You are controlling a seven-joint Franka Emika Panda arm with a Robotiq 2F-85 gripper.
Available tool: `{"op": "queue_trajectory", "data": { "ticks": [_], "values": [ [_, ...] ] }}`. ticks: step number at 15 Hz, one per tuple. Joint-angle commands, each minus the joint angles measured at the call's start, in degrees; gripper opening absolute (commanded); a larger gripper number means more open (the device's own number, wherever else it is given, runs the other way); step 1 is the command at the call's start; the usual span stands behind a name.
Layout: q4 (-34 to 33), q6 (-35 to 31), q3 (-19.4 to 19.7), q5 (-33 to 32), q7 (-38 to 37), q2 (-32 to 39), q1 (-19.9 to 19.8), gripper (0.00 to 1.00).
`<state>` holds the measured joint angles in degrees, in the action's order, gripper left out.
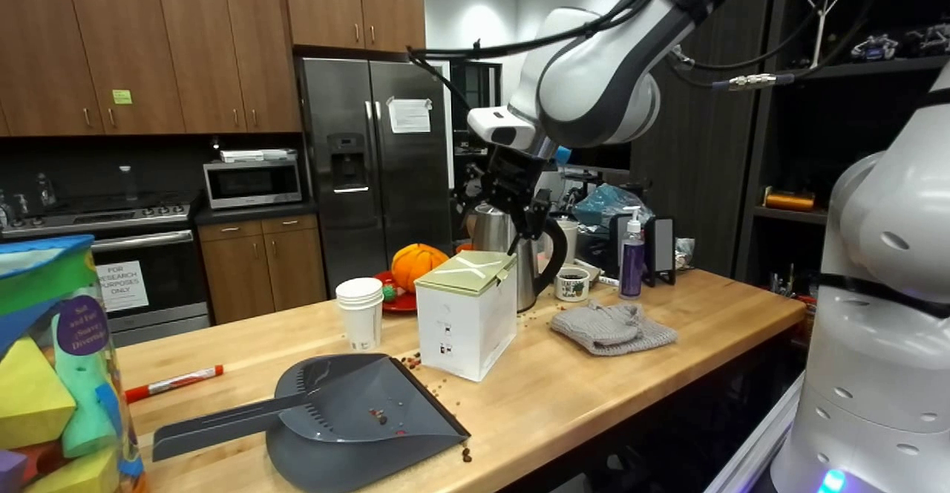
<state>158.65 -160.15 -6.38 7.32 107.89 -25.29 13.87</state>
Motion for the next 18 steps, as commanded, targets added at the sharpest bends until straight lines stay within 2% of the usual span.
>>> {"op": "queue_trajectory", "data": {
  "ticks": [1,5,8,9,15,18],
  "values": [
    [-0.2,9.5,2.8,-4.1,-2.5,-4.2,2.5,1.0],
    [-4.2,25.5,7.5,-2.1,4.6,-2.7,5.8,1.0],
    [-6.4,32.0,10.0,0.2,11.2,-1.0,6.3,1.0],
    [-4.3,28.7,7.3,-1.0,7.5,-2.5,4.8,1.0],
    [-5.5,31.0,8.1,0.1,10.5,-1.2,4.7,1.0],
    [-4.3,26.9,7.7,-1.0,11.8,-2.1,4.3,1.0]
  ]
}}
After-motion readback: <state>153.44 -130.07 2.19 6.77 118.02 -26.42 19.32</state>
